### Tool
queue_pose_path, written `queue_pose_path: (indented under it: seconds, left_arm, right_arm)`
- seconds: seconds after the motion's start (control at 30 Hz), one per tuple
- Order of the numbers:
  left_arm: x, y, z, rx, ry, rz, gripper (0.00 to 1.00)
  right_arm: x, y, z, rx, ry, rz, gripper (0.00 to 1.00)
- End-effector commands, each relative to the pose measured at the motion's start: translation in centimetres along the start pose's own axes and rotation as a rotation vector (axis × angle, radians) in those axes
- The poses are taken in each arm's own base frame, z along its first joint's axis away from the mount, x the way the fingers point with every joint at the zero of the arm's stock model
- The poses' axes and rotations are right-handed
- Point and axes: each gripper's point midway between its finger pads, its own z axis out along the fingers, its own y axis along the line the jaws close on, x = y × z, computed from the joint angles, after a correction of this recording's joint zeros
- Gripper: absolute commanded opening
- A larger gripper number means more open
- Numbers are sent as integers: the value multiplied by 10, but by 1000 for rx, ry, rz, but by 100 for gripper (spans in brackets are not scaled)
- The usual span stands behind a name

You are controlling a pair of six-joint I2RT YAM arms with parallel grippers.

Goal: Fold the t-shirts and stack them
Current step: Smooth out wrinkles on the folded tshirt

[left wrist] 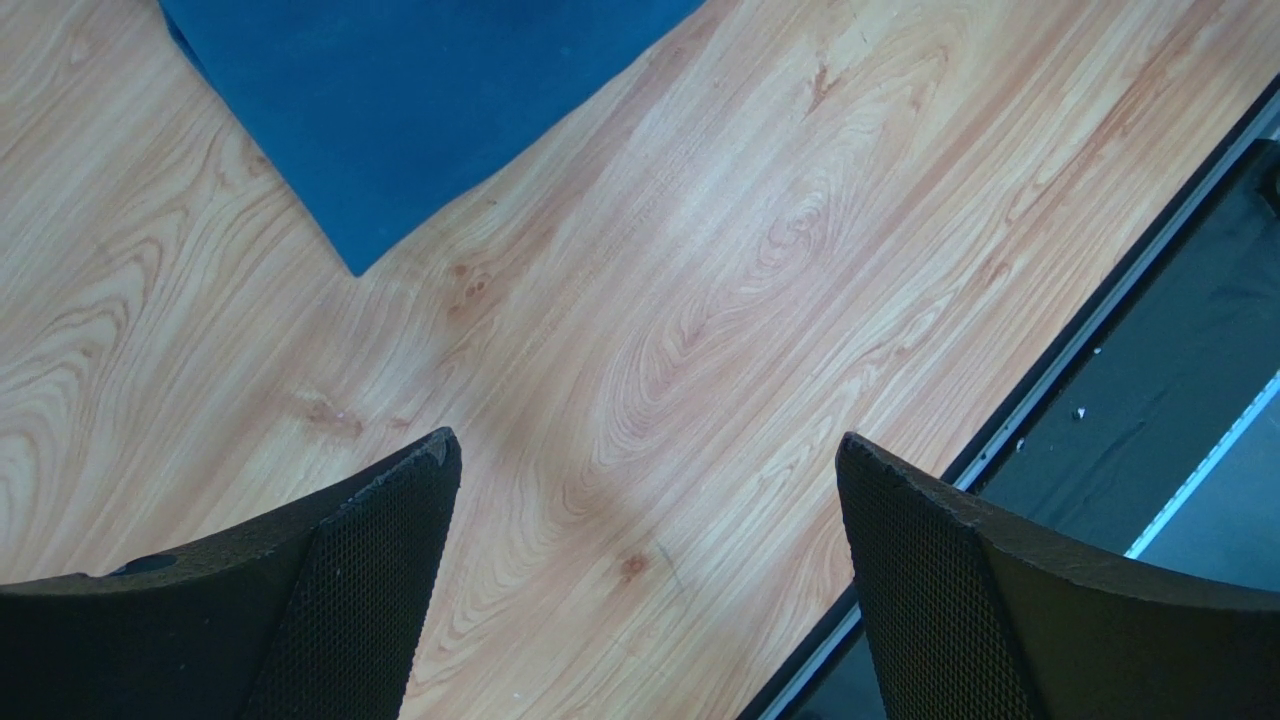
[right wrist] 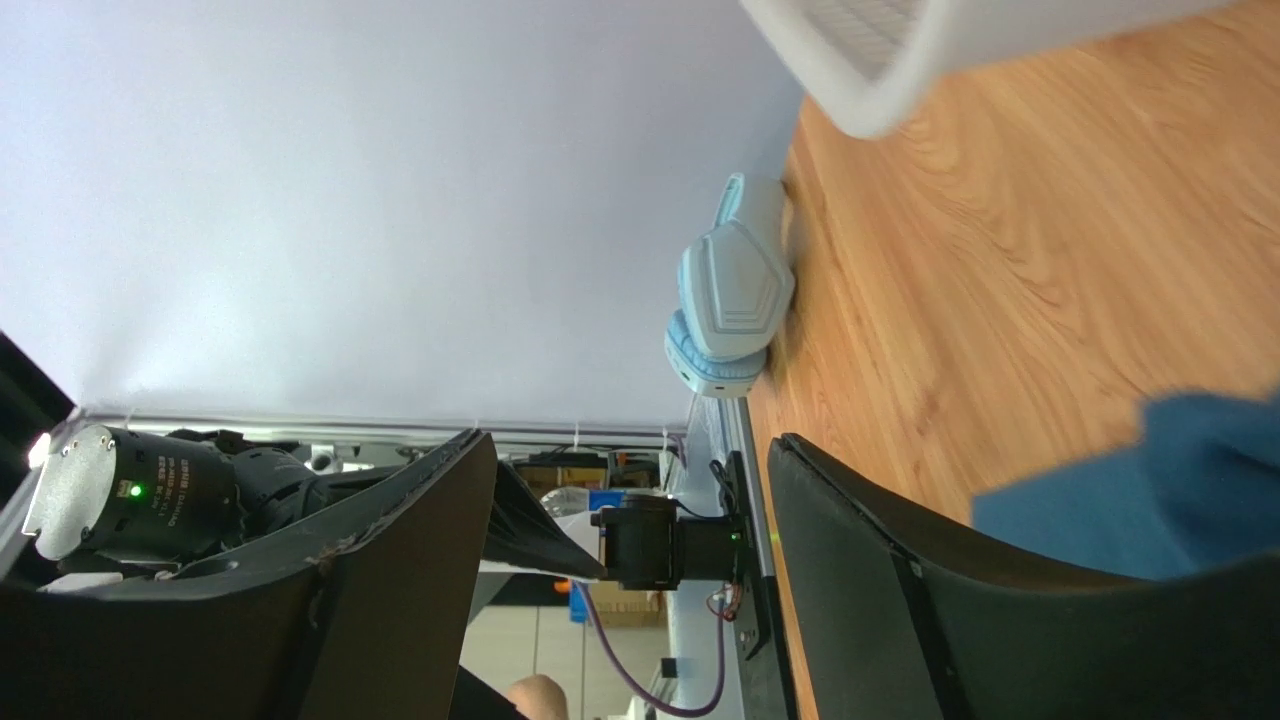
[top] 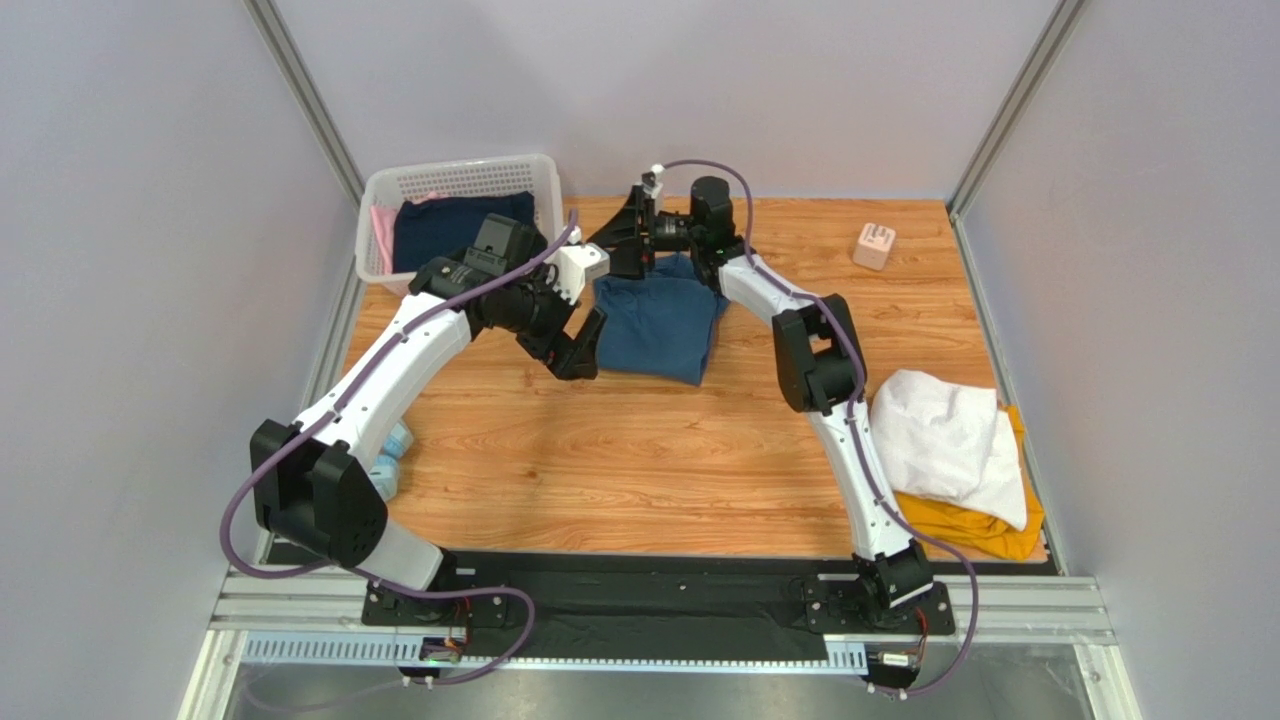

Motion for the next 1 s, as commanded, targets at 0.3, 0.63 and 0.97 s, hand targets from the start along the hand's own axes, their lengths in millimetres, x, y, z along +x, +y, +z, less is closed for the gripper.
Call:
queue_pose_path:
  seconds: [0.3, 0.63, 0.97]
  left_arm:
    - [-6, -4, -22, -31, -46, 58, 100]
    - [-5, -11, -28, -15, -55, 39, 100]
    - [5, -13, -39, -50, -36, 45, 100]
  right_arm:
    - [-25, -99, -9, 117, -65, 154, 71]
    - [-14, -3, -20, 72, -18, -26, 76]
    - [14, 11, -100, 236, -122, -69, 84]
